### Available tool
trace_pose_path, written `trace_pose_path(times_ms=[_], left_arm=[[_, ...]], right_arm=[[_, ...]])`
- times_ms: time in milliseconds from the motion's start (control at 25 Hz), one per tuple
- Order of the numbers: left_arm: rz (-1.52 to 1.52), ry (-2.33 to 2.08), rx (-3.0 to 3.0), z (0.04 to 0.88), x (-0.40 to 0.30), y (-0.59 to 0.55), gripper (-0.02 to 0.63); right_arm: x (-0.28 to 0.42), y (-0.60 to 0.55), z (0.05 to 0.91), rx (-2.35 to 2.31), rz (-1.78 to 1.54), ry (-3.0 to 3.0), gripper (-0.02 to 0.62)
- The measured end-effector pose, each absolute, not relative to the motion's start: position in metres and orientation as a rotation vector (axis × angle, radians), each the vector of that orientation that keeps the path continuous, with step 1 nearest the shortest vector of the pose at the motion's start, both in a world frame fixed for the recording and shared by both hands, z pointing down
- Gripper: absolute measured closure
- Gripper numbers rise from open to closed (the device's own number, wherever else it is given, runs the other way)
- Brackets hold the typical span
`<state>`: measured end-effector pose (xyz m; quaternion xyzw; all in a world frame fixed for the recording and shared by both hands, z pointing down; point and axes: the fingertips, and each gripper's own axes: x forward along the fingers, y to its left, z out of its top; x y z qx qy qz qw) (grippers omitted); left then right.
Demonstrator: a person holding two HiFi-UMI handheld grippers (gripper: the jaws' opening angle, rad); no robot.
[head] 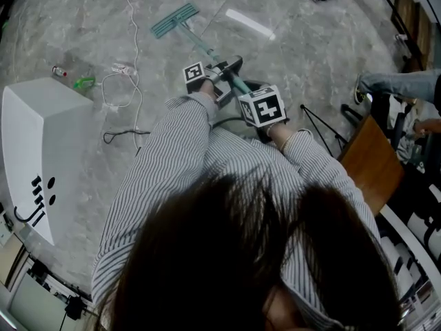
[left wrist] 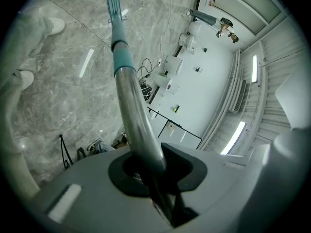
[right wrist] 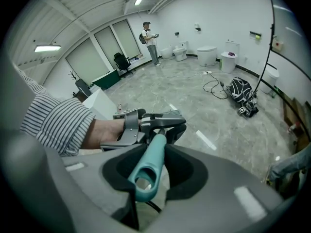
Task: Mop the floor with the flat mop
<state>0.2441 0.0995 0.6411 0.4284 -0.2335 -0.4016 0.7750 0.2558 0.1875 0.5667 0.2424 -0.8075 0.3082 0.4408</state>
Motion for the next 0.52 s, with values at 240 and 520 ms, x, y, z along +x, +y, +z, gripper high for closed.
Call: trace_pose_path(times_ms=[240,520], left_arm=[[-0.863,-0.483,0.935,0.6416,0.2425,0.1009,0.532],[-0.892,-0.474,0.935,0.6411,0.2432,0.0991,0.532]], right_arm=[[0.2544,0.1883,0.5681,0.599,0.767,-2.001,0.48],[0.258,0.1857,0.568,0.603,0.759,-1.995,0.48]])
